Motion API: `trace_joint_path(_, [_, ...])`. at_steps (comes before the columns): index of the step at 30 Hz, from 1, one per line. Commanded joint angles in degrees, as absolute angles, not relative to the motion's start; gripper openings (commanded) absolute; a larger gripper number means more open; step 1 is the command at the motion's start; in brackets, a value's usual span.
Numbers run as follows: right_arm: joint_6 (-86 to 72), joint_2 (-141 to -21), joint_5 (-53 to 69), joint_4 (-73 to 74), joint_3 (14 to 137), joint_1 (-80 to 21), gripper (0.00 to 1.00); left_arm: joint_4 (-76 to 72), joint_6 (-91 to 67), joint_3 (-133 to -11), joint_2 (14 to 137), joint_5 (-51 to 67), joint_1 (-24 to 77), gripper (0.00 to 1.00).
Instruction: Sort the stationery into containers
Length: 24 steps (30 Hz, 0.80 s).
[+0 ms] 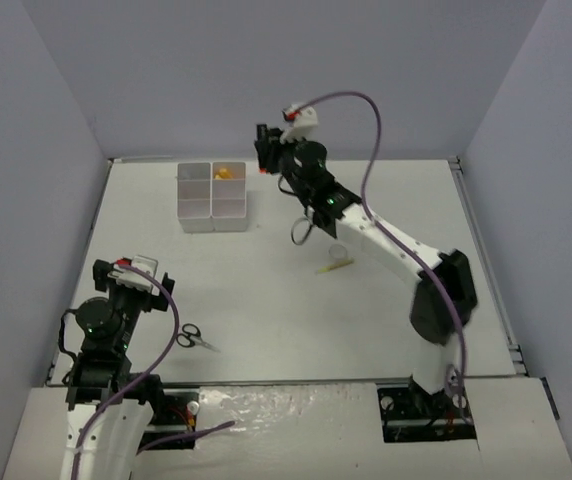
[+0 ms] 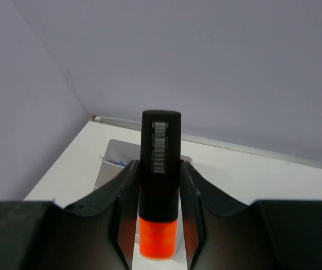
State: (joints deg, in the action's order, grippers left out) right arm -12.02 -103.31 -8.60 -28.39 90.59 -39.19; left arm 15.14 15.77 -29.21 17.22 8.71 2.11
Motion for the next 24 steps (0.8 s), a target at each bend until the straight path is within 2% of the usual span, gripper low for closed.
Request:
trace_joint_path(1, [-4.53, -123.40, 12.47, -44.57, 110.25, -36.92, 0.05, 11.57, 15.69, -30.04, 18.31, 8.35, 1.26, 0.97])
trace_joint_path(3, [-1.52, -129.51, 15.17, -50.91, 117.59, -36.95, 0.00, 11.41, 15.89, -29.95, 18.14, 8.05, 1.16, 0.97])
trace_joint_path(4, [-0.48, -132.63, 16.46, -55.89, 120.18, -37.02, 0.00, 11.25, 16.01, -29.79, 17.94, 7.99, 1.04, 0.97])
trace_joint_path(9, [3.41, -142.73, 17.84, -61.29, 129.16, -37.09, 0.00, 11.10, 16.17, -29.65, 18.05, 7.68, 0.64, 0.97])
trace_joint_path(15, [11.07, -148.55, 14.59, -64.16, 130.26, -36.65, 0.00, 10.63, 16.00, -29.26, 18.37, 8.44, 0.53, 0.97])
trace_joint_path(24, [11.32, -152.39, 14.14, -66.04, 127.58, -36.47, 0.00, 10.76, 16.03, -29.27, 18.28, 8.21, 0.35, 0.97])
